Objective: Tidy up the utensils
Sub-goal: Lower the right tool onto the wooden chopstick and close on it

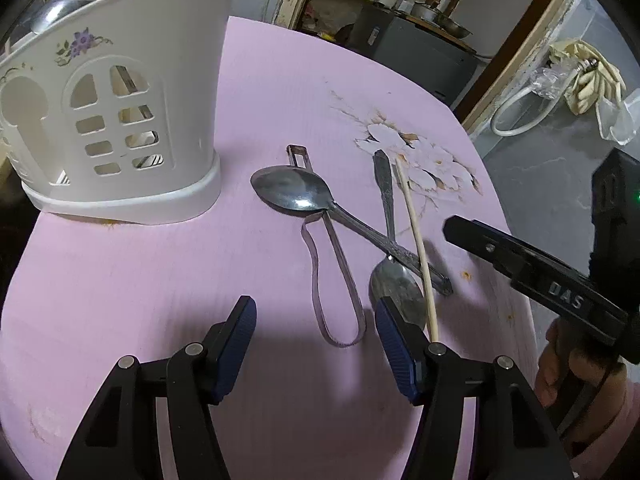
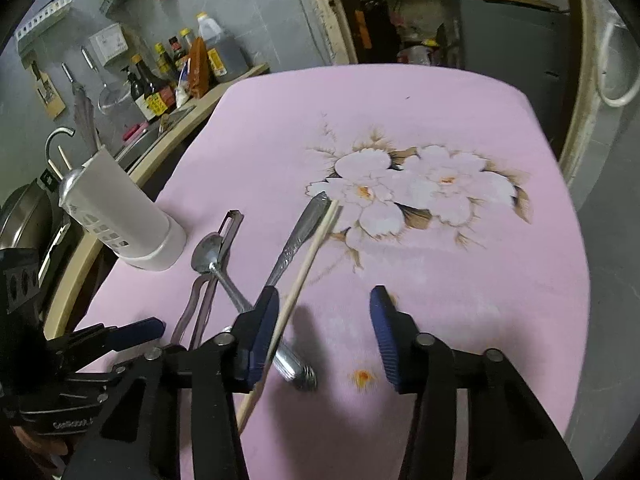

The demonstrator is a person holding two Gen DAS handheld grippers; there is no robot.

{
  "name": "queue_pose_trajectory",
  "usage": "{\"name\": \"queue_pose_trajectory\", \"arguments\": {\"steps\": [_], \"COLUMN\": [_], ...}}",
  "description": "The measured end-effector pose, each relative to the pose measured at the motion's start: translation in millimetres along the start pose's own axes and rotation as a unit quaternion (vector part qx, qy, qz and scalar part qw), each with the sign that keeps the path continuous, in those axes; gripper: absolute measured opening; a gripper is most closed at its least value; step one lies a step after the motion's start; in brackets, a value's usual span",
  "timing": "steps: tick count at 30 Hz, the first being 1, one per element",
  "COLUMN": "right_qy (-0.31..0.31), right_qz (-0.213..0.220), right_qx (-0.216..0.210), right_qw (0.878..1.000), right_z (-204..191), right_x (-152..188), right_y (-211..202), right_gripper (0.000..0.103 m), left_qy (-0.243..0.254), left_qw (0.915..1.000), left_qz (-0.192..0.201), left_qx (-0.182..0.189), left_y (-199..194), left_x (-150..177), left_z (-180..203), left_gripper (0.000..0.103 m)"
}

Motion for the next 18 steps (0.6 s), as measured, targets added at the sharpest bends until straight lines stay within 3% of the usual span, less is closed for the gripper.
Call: {"name": "queue_pose_trajectory", "arguments": {"steps": [9,18], "right_qy": [-0.033,-0.049], "right_qz": [-0.026,-0.072], "right_qx": [-0.014,-0.048], "right_qw": [0.999,0.995], "right_z": [-8.0,-5.6], "right_x": [-14.2,-21.9], "right_y": [24.4,45.4], "right_gripper": [0.033,0.031], "left_qy": [-0.016,-0.092], "left_qw": [0.9998,0.9951], "left_qz": [0.009,0.031], "left_qx": [-0.002,0.019], "left_y": [12.9,20.3], "left_x": [-15.3,-31.1], "left_z": [-1.3,-8.2], "left_gripper": [0.059,0.050]}}
Point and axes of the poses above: each gripper's, at about its wrist camera, not at the fingertips, and y roughly the way its jaws point, z to its right, x to its underside, the point moved 7 cm from there along y, roughly the way its jaws point, and after that the axes turned 13 degrees about z, right-handed, at the moved point
